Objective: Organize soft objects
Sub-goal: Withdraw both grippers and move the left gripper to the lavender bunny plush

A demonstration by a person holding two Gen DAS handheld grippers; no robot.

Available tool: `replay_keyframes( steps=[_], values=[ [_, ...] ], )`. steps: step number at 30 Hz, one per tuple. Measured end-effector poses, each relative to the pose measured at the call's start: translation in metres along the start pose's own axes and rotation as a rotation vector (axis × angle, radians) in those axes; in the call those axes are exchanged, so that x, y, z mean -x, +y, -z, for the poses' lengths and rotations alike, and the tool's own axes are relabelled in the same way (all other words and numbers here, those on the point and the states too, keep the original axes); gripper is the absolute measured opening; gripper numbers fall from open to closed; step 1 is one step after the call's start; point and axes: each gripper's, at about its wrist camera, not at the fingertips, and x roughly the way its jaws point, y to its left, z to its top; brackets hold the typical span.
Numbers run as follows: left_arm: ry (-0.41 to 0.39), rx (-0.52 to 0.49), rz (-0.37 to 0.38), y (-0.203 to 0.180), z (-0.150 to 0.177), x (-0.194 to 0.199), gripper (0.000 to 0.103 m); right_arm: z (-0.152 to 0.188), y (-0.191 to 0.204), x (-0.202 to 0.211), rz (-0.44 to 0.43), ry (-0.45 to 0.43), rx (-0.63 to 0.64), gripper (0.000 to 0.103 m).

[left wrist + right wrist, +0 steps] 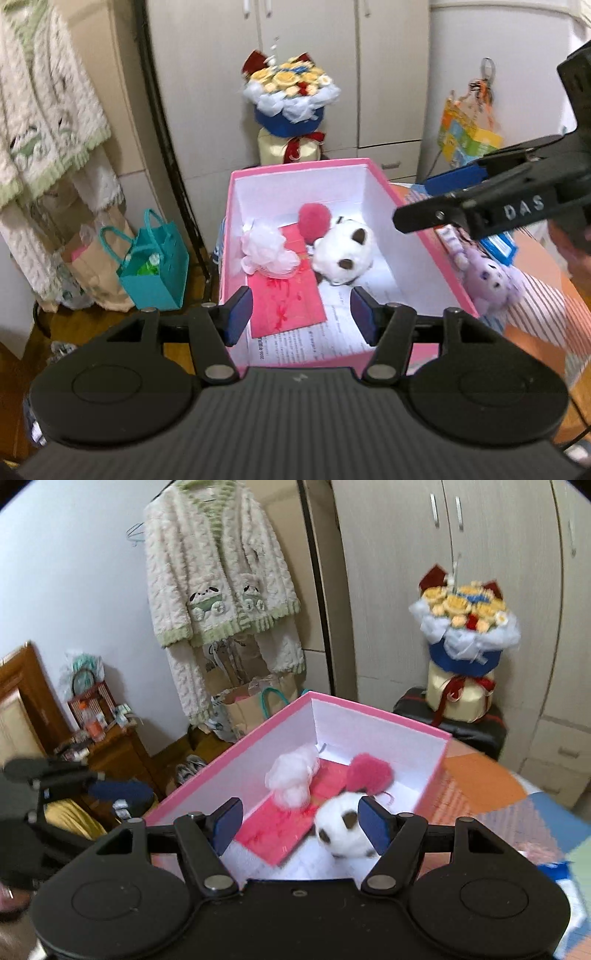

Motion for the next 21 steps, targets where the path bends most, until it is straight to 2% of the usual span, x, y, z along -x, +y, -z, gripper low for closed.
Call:
replay_keyframes(
  steps=[5,9,17,21],
  values=[
    [-0.027,-0.071,0.011,-0.022,0.007,0.029,0.061,0.018,0.018,0.04,0.053,0.0,0.06,0.078],
    [-0.036,-0.124,0.009,-0.041,0.012,0.045,0.063,0.032,0.029,0.068,0.072,-0.013,0.094,0.086],
    [-0.033,-0.168,0.035,-0.067,0.019,0.065,0.065,0.059,0.036,0.11,0.116,-0.024,0.132,0.09],
    [-0.055,-0.233,0.026,-0.083,0.025,0.073,0.065,0.078,0.036,0.127,0.133,-0.019,0.141,0.091]
  ],
)
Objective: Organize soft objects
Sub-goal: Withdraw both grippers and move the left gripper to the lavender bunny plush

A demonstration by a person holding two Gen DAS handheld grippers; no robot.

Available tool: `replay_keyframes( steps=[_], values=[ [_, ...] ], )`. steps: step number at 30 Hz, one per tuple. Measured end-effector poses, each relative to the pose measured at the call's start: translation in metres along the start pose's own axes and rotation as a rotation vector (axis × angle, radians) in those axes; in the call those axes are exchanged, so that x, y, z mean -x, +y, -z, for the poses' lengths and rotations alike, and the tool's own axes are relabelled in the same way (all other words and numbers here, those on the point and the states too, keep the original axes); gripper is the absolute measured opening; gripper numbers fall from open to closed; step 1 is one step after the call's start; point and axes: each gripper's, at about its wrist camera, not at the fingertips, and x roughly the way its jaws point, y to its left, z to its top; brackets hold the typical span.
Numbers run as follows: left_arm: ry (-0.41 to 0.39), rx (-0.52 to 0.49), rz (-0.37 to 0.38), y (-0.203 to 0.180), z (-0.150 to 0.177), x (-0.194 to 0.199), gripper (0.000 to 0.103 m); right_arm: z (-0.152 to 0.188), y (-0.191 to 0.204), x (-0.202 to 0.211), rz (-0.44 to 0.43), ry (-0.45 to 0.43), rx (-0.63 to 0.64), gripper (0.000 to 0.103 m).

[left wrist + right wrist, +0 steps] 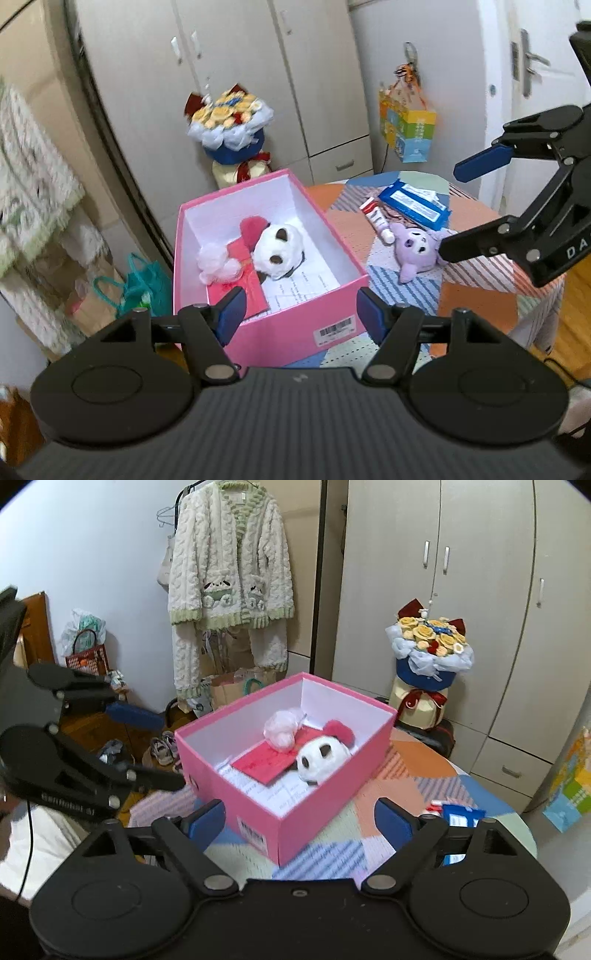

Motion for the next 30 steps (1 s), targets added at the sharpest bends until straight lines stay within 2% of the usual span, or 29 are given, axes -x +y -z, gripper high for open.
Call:
replay_keyframes(
  steps=[3,7,17,20,26,30],
  values=[
    [-0.007,-0.04,-0.007,-0.013,-0.001,0.006,0.065,0.014,0.0,0.013,0.009,-0.006,0.001,0.091],
    [-0.005,-0.068,0.025,-0.029,-0.003,0.009,0.065,0.033,-0.001,0.028,0.018,-0.015,0.0,0.091],
    [0.052,-0.084,0.179,-0.068,-0.016,-0.029,0.071,0.075,-0.024,0.032,0.027,-0.008,-0.037,0.091],
    [0.023,-0.026,0.198,-0.072,-0.023,-0.042,0.078,0.085,-0.039,0.026,0.026,-0.001,-0.053,0.092],
    [-0.055,0.085,0.244,-0.076,-0.04,-0.066,0.082,0.103,-0.068,0.001,0.023,0.013,-0.119,0.092],
    [-0.052,0.175,0.271,-0.083,-0.044,-0.095,0.082,0.117,-0.086,-0.018,0.006,-0.039,-0.175,0.092]
  ],
)
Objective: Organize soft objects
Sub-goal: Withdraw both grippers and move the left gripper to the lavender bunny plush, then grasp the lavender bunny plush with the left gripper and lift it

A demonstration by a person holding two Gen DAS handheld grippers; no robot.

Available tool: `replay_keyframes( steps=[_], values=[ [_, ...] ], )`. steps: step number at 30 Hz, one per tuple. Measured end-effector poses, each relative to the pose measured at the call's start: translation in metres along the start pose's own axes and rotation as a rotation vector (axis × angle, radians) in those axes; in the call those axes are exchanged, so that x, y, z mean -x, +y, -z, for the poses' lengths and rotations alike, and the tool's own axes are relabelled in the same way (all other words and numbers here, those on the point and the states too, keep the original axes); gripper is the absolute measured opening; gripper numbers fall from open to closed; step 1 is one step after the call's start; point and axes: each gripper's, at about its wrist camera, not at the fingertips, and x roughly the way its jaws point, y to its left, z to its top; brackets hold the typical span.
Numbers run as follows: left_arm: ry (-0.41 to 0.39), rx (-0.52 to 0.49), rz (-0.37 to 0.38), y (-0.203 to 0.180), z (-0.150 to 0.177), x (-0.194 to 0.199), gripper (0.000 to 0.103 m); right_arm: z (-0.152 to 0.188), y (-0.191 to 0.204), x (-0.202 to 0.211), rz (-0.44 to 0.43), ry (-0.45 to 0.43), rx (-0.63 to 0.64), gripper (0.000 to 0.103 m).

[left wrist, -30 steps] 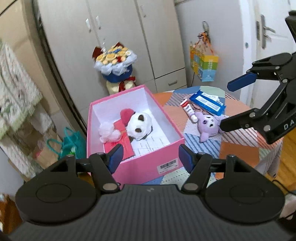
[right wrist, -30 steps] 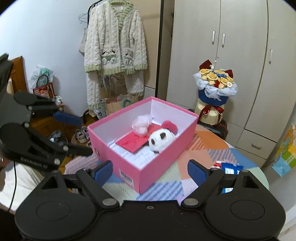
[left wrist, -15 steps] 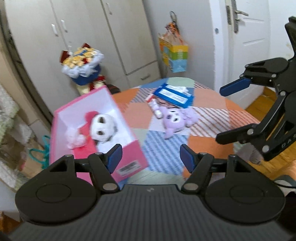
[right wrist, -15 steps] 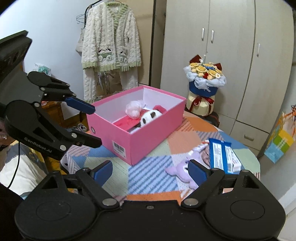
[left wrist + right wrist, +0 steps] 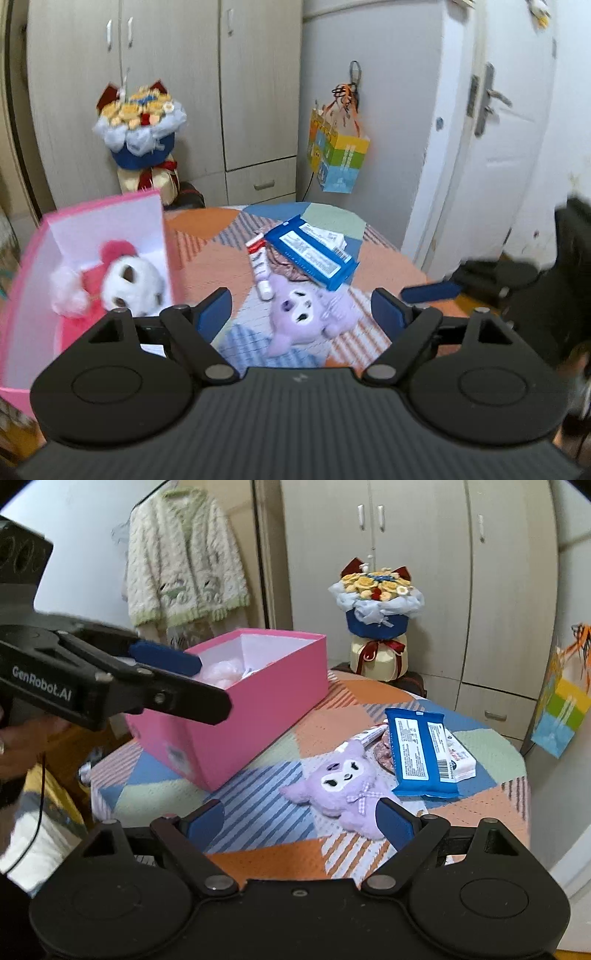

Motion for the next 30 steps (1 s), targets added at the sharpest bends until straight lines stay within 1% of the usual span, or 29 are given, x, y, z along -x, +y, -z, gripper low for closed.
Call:
replay_keyframes(
  steps=[3,5,6,8,10,12,15,16,18,20,23,26,28,30],
  values=[
    [0.028,0.01,0.003,-0.006,0.001,-0.027,0.081,0.007,-0.014,-0.018,-0.004,-0.038,-0.054,0.093],
    [0.062,-0.013,0.015,-0.012,-0.003,-0.048,0.08,0.007,-0.023,-0.036,0.001,-0.033,-0.095,0.093],
    [0.082,-0.027,0.03,-0.014,-0.005,-0.059,0.08,0.008,-0.027,-0.045,0.028,-0.025,-0.11,0.093],
    [0.123,0.003,0.028,-0.011,-0.008,-0.076,0.079,0.01,-0.032,-0.06,0.08,-0.016,-0.114,0.093],
    [0.148,0.036,0.019,-0.005,-0.007,-0.091,0.078,0.014,-0.037,-0.072,0.121,0.003,-0.122,0.093],
    [0.18,0.053,0.0,0.001,-0.003,-0.106,0.07,0.018,-0.043,-0.078,0.127,0.013,-0.155,0.093],
    [0.218,0.076,-0.018,0.007,0.004,-0.125,0.059,0.024,-0.052,-0.084,0.1,0.025,-0.25,0.093],
    [0.234,0.086,-0.018,0.009,0.006,-0.131,0.054,0.025,-0.054,-0.086,0.096,0.029,-0.277,0.093],
    [0.267,0.126,-0.029,0.016,0.009,-0.142,0.047,0.027,-0.056,-0.091,0.089,0.028,-0.324,0.094],
    [0.265,0.157,-0.019,0.022,0.011,-0.147,0.044,0.028,-0.054,-0.093,0.089,0.008,-0.362,0.094],
    [0.255,0.184,0.001,0.025,0.015,-0.144,0.04,0.029,-0.048,-0.097,0.055,0.007,-0.384,0.096],
    [0.24,0.186,0.002,0.023,0.021,-0.142,0.037,0.029,-0.035,-0.102,0.108,0.011,-0.348,0.097],
    [0.233,0.2,0.005,0.024,0.023,-0.141,0.036,0.028,-0.027,-0.106,0.139,0.016,-0.318,0.101],
    [0.232,0.22,0.016,0.025,0.024,-0.139,0.036,0.026,-0.023,-0.111,0.163,0.017,-0.303,0.103]
  ],
)
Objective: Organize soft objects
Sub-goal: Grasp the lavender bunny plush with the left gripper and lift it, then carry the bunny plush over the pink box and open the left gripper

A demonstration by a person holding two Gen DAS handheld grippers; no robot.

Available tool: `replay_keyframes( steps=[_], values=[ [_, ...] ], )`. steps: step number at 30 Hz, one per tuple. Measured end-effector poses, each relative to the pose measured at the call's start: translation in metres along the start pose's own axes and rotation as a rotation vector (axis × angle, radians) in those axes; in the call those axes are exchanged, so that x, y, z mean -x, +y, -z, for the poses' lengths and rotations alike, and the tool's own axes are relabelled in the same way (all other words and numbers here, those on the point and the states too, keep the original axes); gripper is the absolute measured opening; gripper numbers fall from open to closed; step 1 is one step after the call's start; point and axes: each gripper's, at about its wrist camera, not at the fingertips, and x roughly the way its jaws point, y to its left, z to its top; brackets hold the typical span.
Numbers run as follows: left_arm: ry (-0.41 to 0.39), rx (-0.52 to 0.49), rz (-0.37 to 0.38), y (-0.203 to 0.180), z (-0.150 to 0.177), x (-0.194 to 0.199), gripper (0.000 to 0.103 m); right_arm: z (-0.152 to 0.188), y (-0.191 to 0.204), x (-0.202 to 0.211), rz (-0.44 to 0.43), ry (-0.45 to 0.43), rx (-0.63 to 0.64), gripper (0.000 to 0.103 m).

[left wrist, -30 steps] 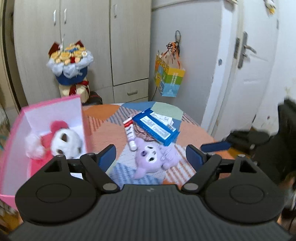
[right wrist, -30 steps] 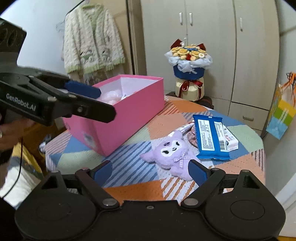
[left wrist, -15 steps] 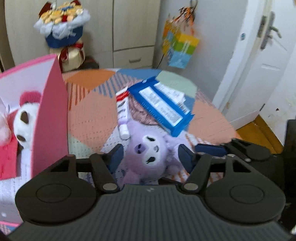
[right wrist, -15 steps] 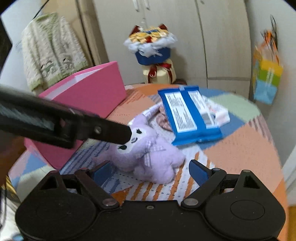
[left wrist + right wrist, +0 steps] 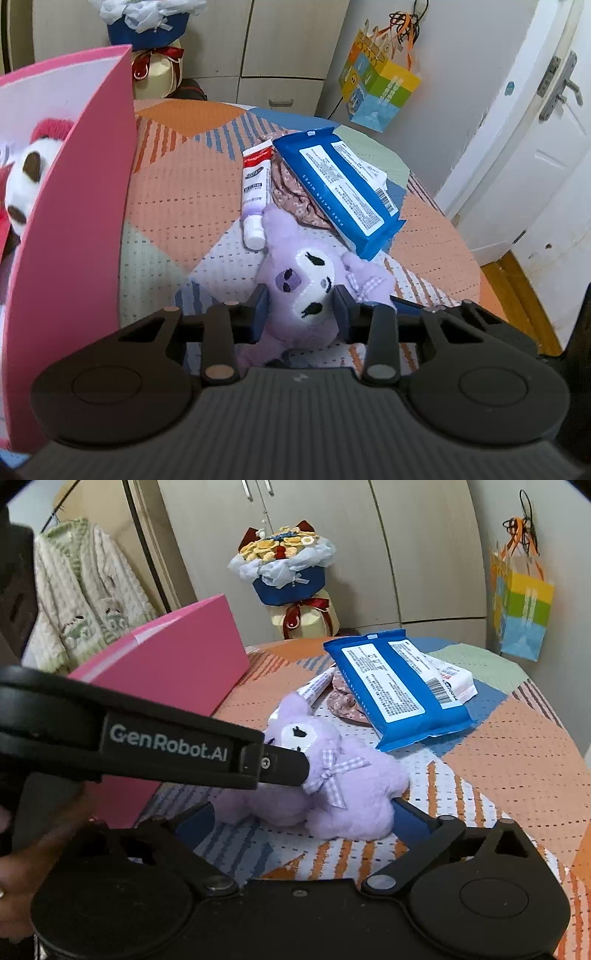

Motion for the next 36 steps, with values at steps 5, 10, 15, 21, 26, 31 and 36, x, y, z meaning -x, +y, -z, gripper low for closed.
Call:
replay_keyframes(
  steps=[5,10,15,21,26,31,36],
  values=[
    [0.016,-0.022,0.015,-0.005,0.006,0.014,0.035,0.001,0.01,-0.003,0.061,0.003,0.053,0.103],
    [0.013,-0.02,0.015,-0.005,0.015,0.021,0.035,0.006,0.01,0.009,0.072,-0.045,0.043,0.088],
    [0.009,-0.013,0.045,-0.006,0.027,0.036,0.035,0.016,0.018,0.023,0.068,-0.043,0.066,0.087],
    [0.017,-0.003,0.109,-0.007,0.04,0.063,0.035,0.02,0.031,0.048,0.056,0.003,0.079,0.094],
    [0.013,-0.012,0.125,-0.012,0.052,0.087,0.035,0.02,0.037,0.068,0.028,0.038,0.07,0.095],
    [-0.004,-0.024,0.116,-0.017,0.065,0.109,0.035,0.016,0.049,0.088,0.035,0.064,0.125,0.091],
    [-0.019,-0.013,0.145,-0.013,0.072,0.132,0.035,0.011,0.066,0.113,0.019,0.072,0.2,0.09]
  ],
)
